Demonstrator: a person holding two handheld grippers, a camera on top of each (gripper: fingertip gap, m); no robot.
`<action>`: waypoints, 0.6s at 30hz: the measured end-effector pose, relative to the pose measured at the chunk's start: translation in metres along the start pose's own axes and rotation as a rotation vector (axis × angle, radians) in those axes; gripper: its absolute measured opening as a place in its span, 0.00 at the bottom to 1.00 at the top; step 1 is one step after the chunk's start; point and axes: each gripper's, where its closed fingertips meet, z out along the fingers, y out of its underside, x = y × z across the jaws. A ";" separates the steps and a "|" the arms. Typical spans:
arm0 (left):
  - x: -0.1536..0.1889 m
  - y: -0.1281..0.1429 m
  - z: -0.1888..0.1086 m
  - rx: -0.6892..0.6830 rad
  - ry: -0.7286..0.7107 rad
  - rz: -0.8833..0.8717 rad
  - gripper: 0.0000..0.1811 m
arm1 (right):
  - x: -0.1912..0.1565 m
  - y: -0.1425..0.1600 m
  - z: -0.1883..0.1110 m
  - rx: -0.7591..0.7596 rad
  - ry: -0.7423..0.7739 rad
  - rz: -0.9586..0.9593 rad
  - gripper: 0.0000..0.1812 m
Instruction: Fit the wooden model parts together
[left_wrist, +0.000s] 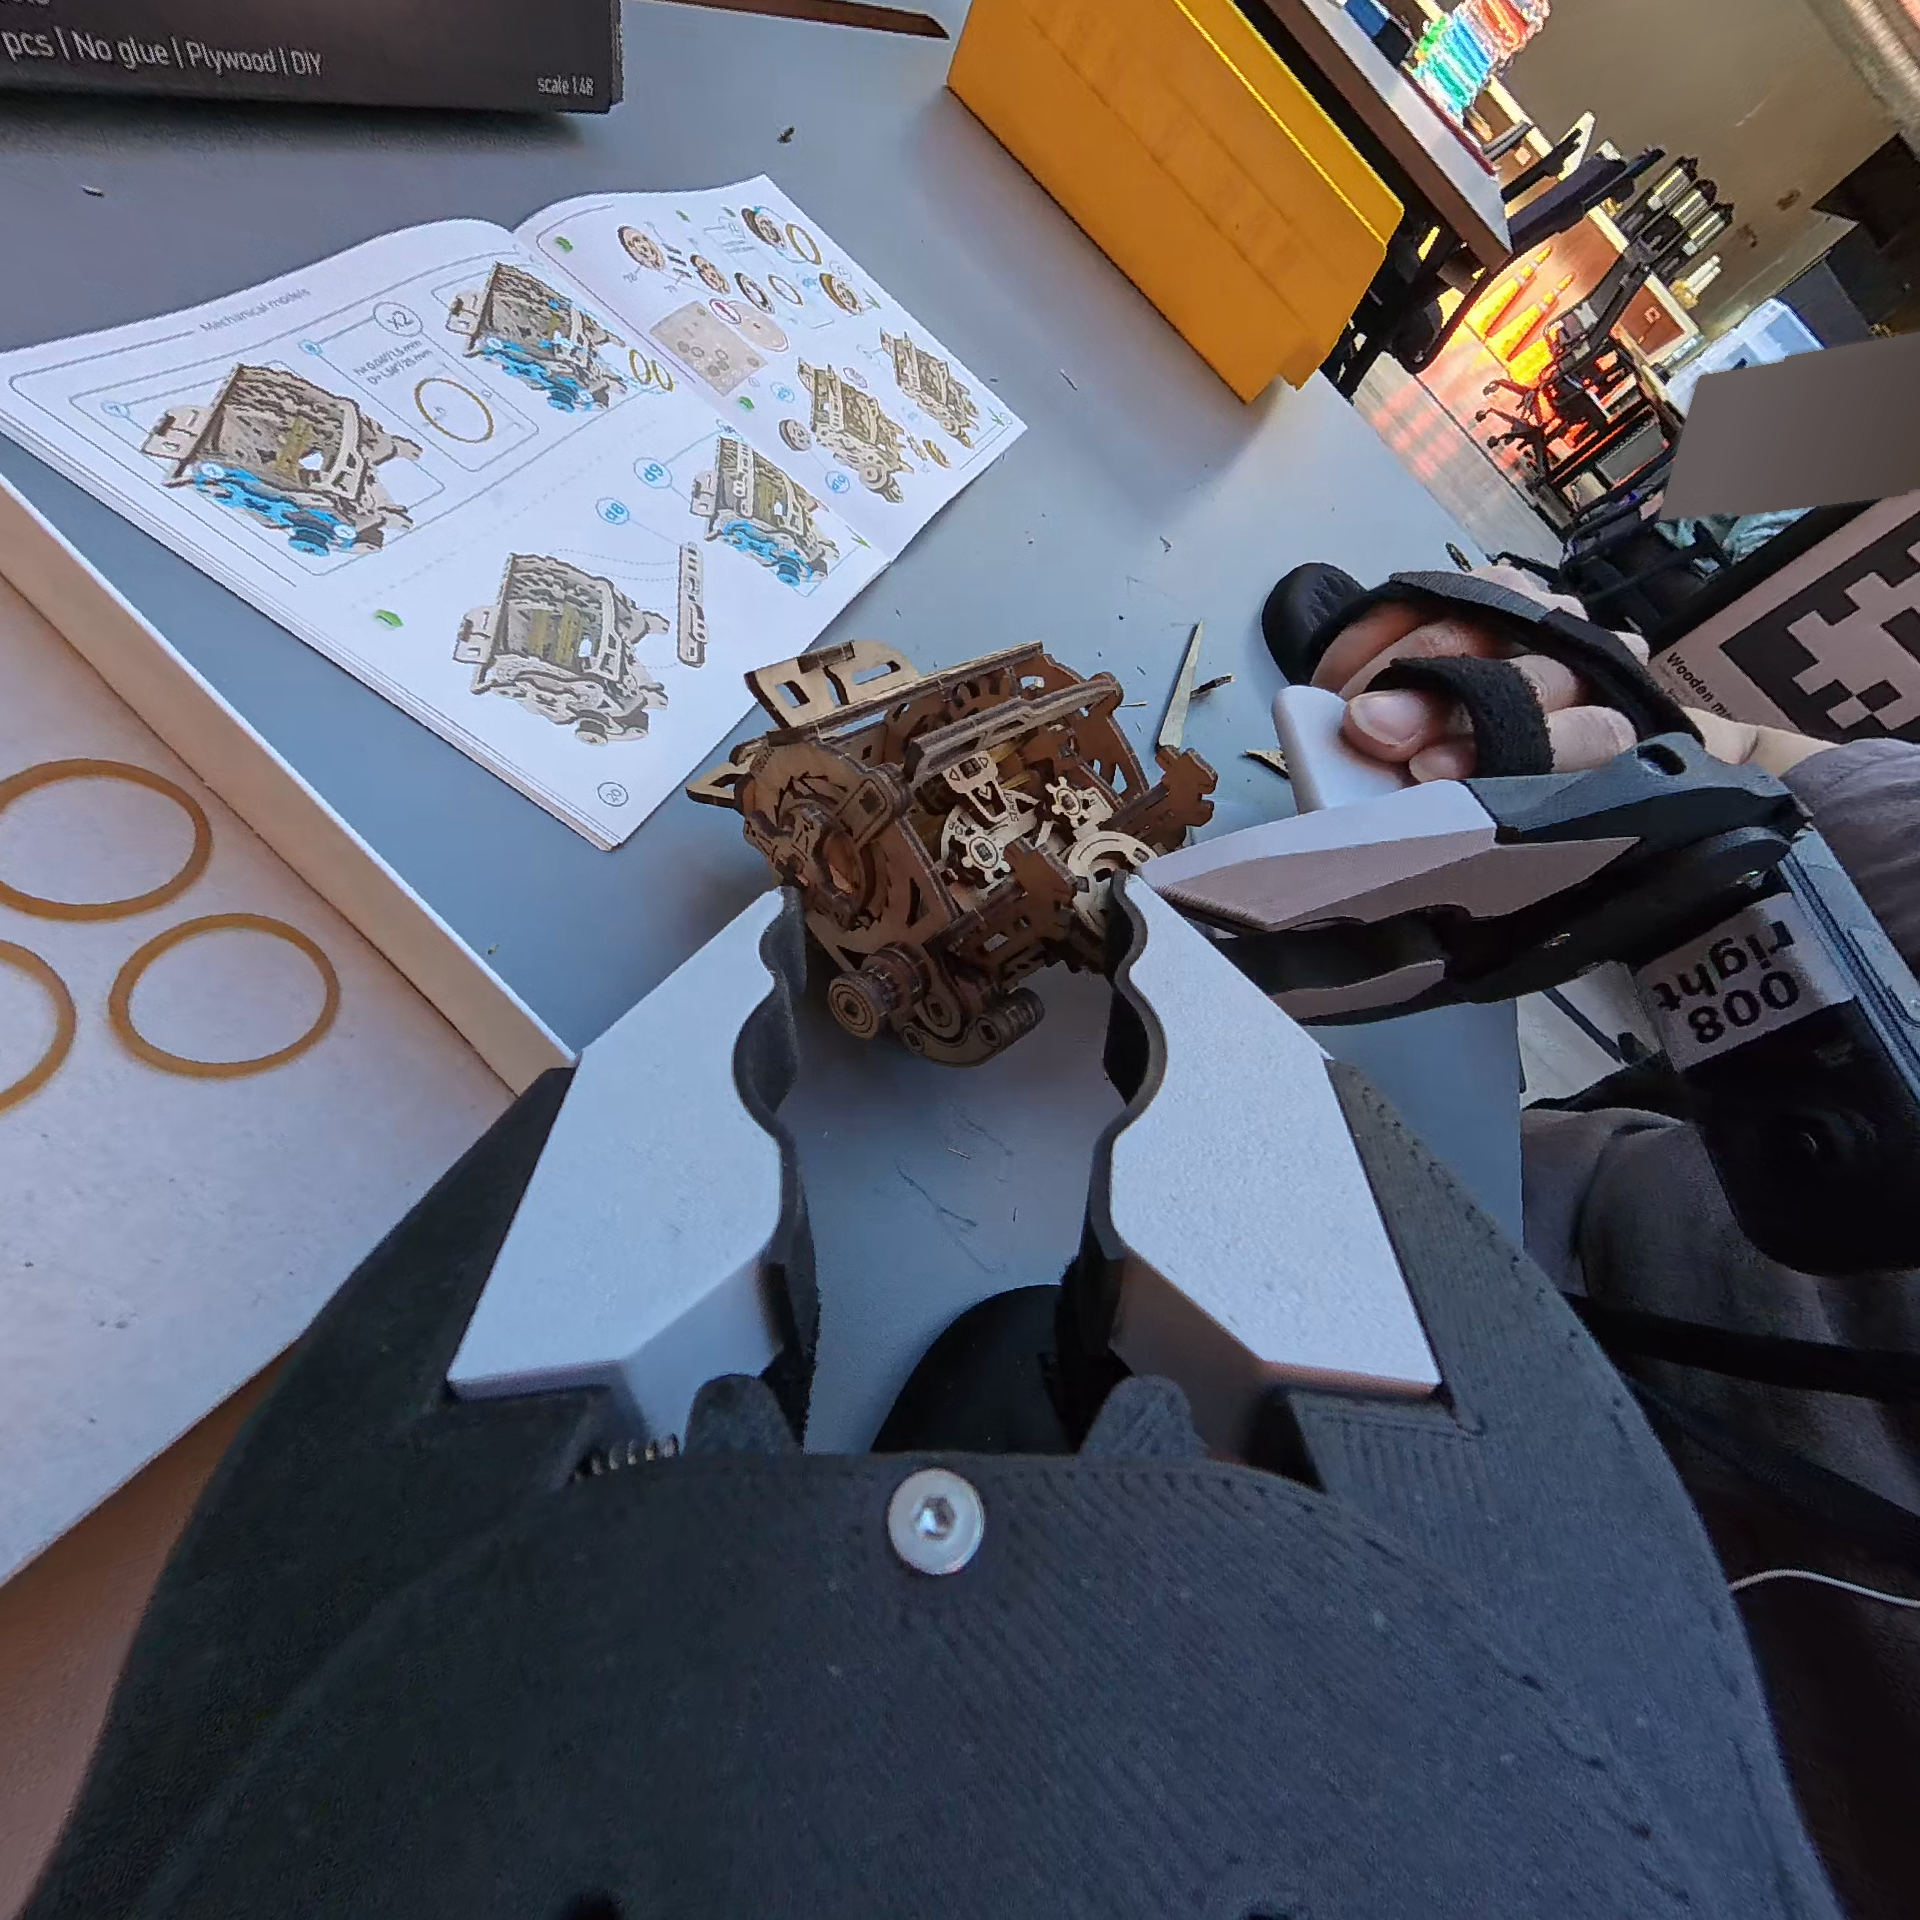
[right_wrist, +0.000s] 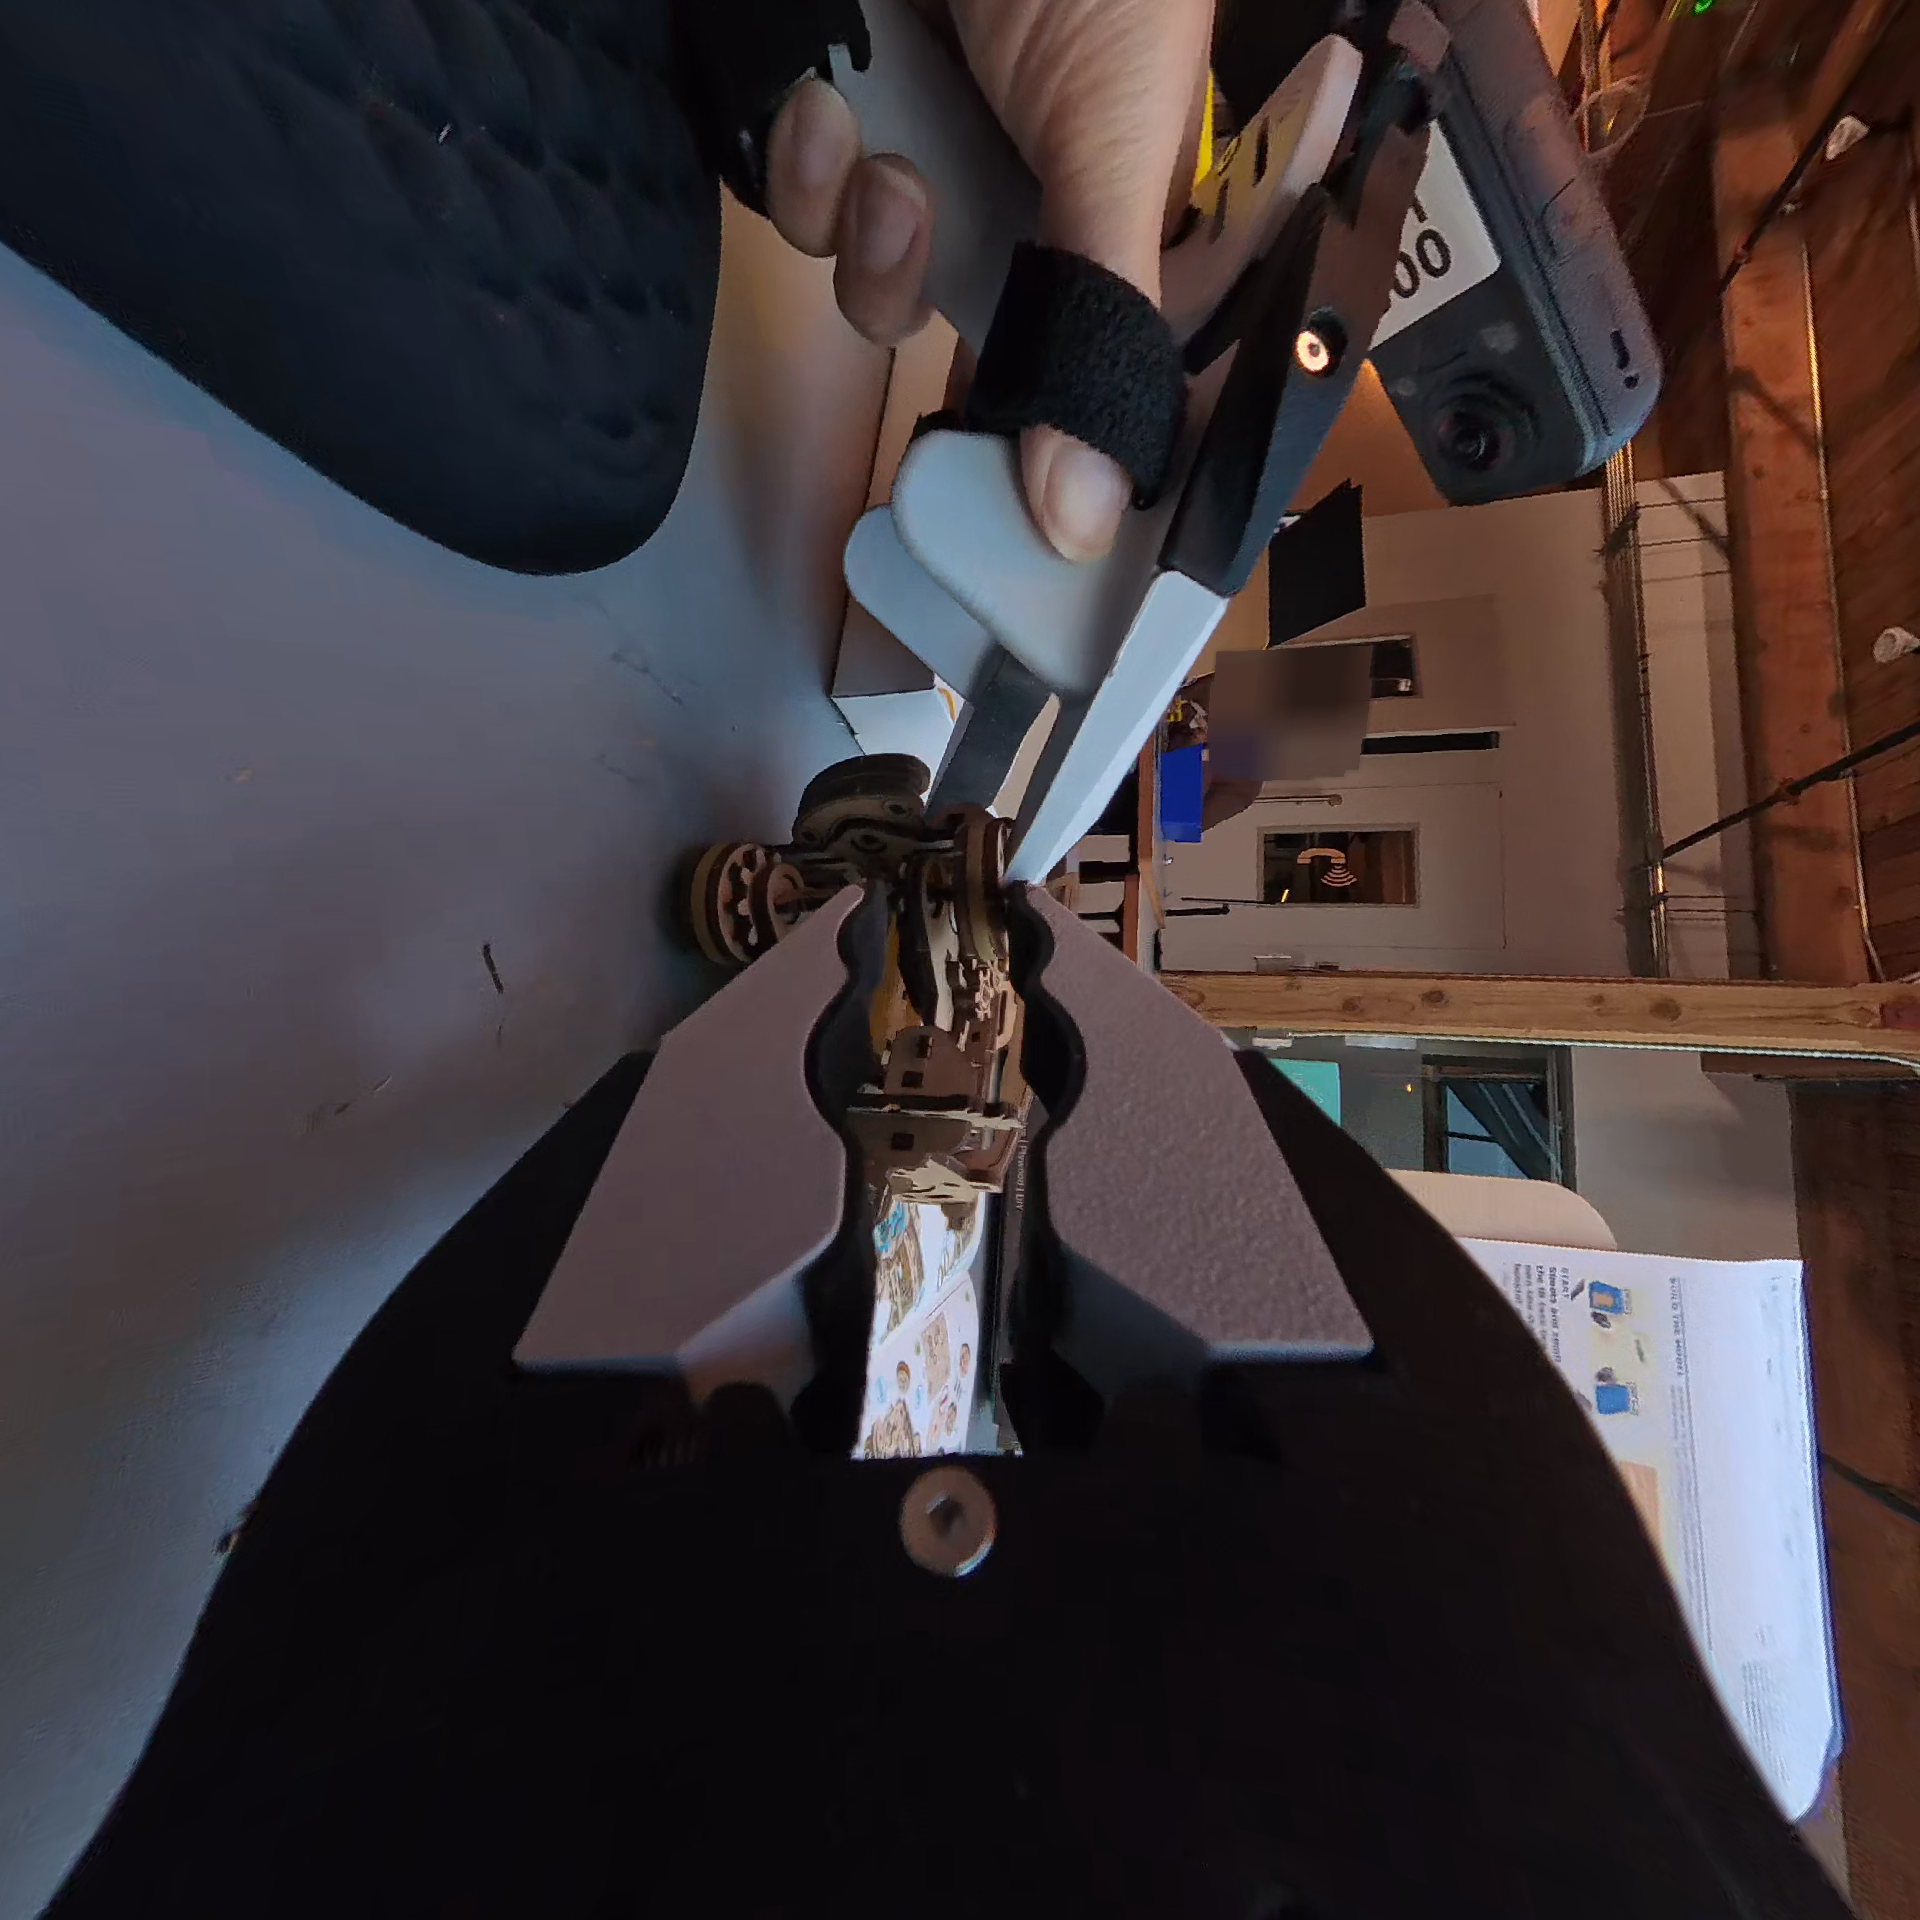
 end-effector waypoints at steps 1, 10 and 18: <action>0.000 0.000 0.000 0.001 -0.002 0.001 0.31 | 0.000 0.000 0.000 -0.005 0.000 0.007 0.12; 0.000 -0.002 0.000 0.010 -0.012 0.025 0.30 | 0.004 0.001 0.002 -0.052 0.030 0.077 0.10; 0.000 -0.002 0.000 0.015 -0.023 0.035 0.30 | 0.005 0.001 0.002 -0.055 0.092 -0.011 0.07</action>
